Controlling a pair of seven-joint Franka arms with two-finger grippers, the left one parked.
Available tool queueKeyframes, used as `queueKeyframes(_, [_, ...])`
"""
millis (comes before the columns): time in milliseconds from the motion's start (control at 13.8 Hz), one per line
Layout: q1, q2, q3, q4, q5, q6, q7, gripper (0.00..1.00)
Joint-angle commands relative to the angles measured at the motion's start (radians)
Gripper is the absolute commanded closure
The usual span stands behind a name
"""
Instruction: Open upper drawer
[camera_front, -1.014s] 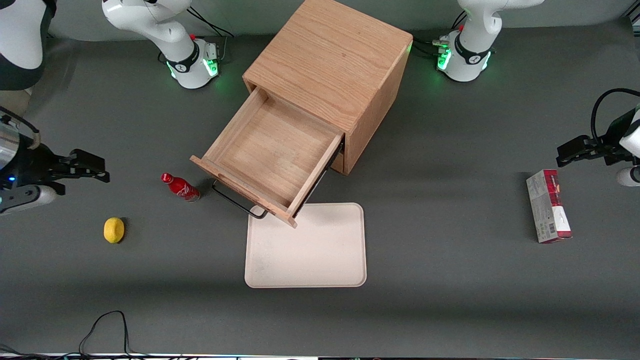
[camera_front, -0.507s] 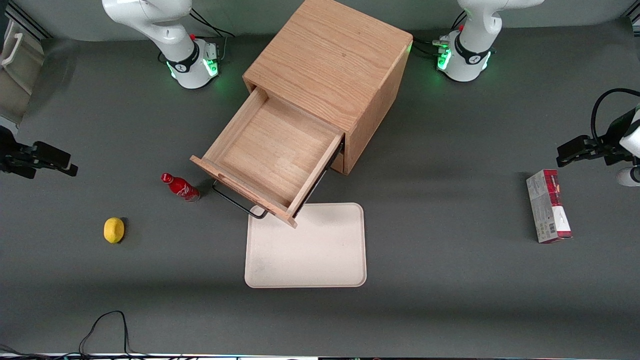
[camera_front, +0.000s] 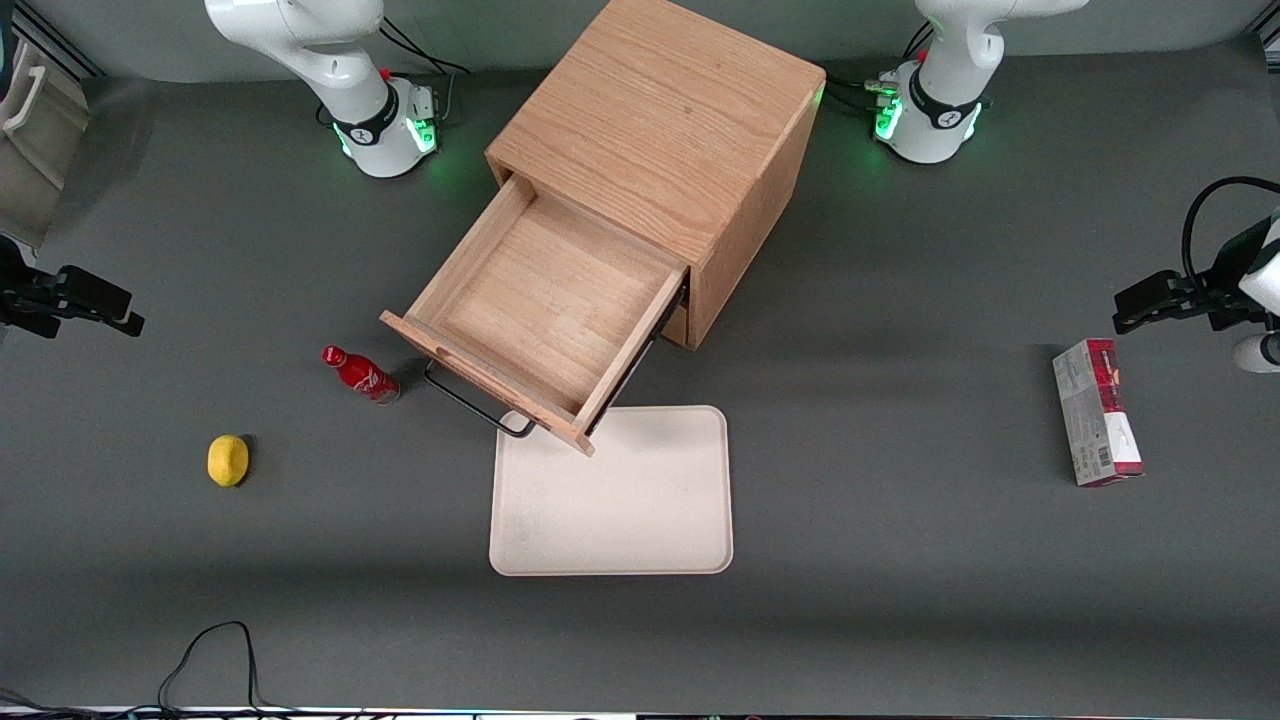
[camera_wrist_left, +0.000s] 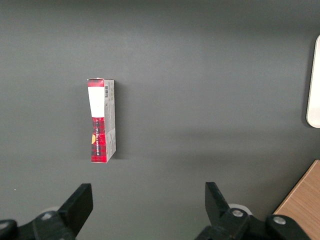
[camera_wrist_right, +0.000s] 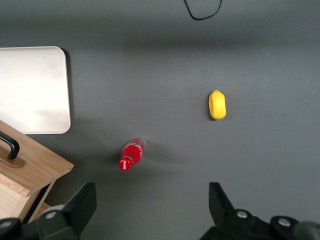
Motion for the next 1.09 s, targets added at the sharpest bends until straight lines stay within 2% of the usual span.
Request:
queueKeyframes(0, [-0.003, -0.012, 0.013, -0.025, -0.021, 0.029, 0.027, 0.00])
queueKeyframes(1014, [-0.003, 0.002, 0.001, -0.024, -0.024, 0.018, 0.031, 0.00])
